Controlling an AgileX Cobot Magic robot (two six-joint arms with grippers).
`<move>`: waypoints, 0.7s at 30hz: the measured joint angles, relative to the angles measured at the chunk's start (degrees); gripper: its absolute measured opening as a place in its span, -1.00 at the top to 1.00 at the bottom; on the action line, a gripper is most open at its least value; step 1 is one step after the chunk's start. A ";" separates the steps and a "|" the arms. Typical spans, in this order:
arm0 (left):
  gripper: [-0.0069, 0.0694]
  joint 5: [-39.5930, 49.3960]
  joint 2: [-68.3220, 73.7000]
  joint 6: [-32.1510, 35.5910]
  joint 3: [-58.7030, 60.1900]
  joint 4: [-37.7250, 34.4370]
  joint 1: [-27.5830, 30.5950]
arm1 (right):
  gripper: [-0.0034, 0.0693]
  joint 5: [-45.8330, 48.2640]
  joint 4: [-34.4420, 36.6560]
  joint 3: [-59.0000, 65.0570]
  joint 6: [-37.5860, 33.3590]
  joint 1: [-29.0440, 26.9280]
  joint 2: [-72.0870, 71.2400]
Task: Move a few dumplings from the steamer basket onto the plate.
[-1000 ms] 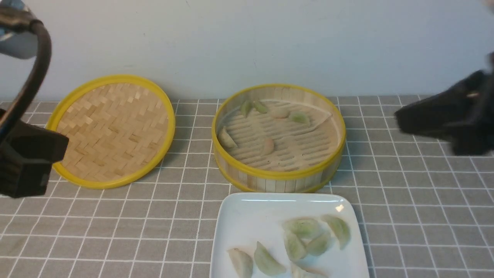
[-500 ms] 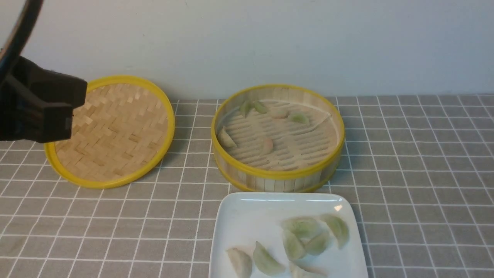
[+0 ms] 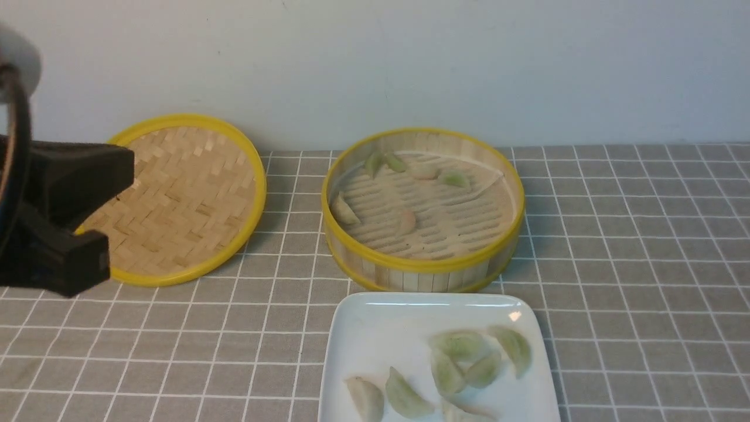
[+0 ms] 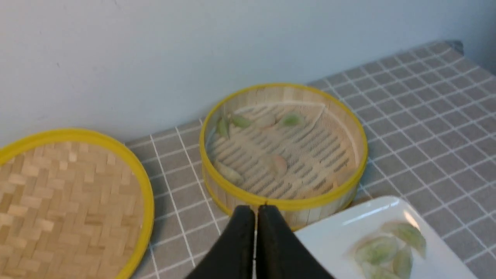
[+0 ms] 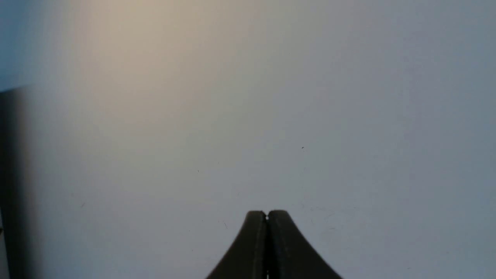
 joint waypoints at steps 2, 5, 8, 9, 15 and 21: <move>0.83 -5.50 -2.74 0.00 3.89 0.00 0.00 | 0.94 0.00 -0.07 0.00 0.00 0.00 0.00; 0.83 -10.32 -5.20 0.00 7.40 0.00 0.00 | 0.94 -0.02 -0.07 0.00 0.00 0.00 0.00; 0.83 -12.69 -7.77 0.00 10.50 0.00 0.00 | 0.94 -0.02 -0.07 0.00 0.00 0.00 0.00; 0.83 -12.69 -7.85 0.00 10.68 0.00 0.00 | 0.94 -0.02 -0.07 0.00 0.00 0.00 0.00; 0.83 -12.81 -8.37 0.00 11.36 0.00 0.00 | 0.94 -0.02 -0.07 0.00 0.00 0.00 0.00; 0.83 -12.81 -8.37 0.00 11.40 0.00 0.00 | 0.94 -0.06 -0.07 0.00 0.00 0.00 0.00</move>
